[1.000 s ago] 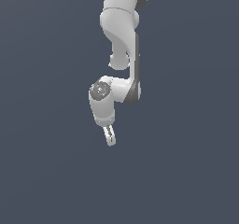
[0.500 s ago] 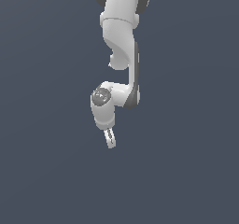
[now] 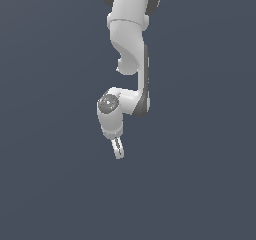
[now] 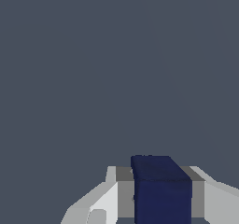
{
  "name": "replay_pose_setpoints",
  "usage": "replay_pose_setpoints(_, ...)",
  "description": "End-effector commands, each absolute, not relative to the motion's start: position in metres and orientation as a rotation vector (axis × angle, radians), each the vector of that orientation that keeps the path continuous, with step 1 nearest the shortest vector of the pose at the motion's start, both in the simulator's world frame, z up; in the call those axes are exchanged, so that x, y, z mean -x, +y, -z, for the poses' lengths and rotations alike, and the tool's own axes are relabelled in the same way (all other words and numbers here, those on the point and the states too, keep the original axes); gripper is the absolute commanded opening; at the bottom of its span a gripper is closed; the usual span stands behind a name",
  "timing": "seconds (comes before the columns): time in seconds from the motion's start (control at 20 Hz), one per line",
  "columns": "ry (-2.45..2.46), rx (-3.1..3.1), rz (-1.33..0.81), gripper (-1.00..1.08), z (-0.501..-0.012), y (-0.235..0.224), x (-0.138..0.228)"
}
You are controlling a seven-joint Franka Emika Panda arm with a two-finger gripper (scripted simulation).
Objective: Pick up the object and move it to a goal position.
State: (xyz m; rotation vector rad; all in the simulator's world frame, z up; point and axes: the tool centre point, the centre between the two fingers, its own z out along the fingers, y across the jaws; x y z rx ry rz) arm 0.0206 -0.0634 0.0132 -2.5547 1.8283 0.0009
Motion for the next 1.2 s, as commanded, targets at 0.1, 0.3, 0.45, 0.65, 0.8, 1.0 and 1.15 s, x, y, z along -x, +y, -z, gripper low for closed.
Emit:
replay_pose_setpoints(0.1, 1.828, 2.555, 0.000, -1.00, -0.016, -0.061, -0.020)
replay_pose_setpoints(0.3, 1.828, 2.555, 0.000, -1.00, -0.027, -0.055, -0.016)
replay_pose_setpoints(0.45, 1.828, 2.554, -0.001, -1.00, -0.039, -0.047, -0.012)
replay_pose_setpoints(0.65, 1.828, 2.554, -0.002, -1.00, -0.061, -0.032, -0.004)
replay_pose_setpoints(0.8, 1.828, 2.553, -0.003, -1.00, -0.083, -0.018, 0.003)
replay_pose_setpoints(1.0, 1.828, 2.553, -0.003, -1.00, -0.118, 0.005, 0.015)
replay_pose_setpoints(1.15, 1.828, 2.553, -0.003, -1.00, -0.147, 0.023, 0.024)
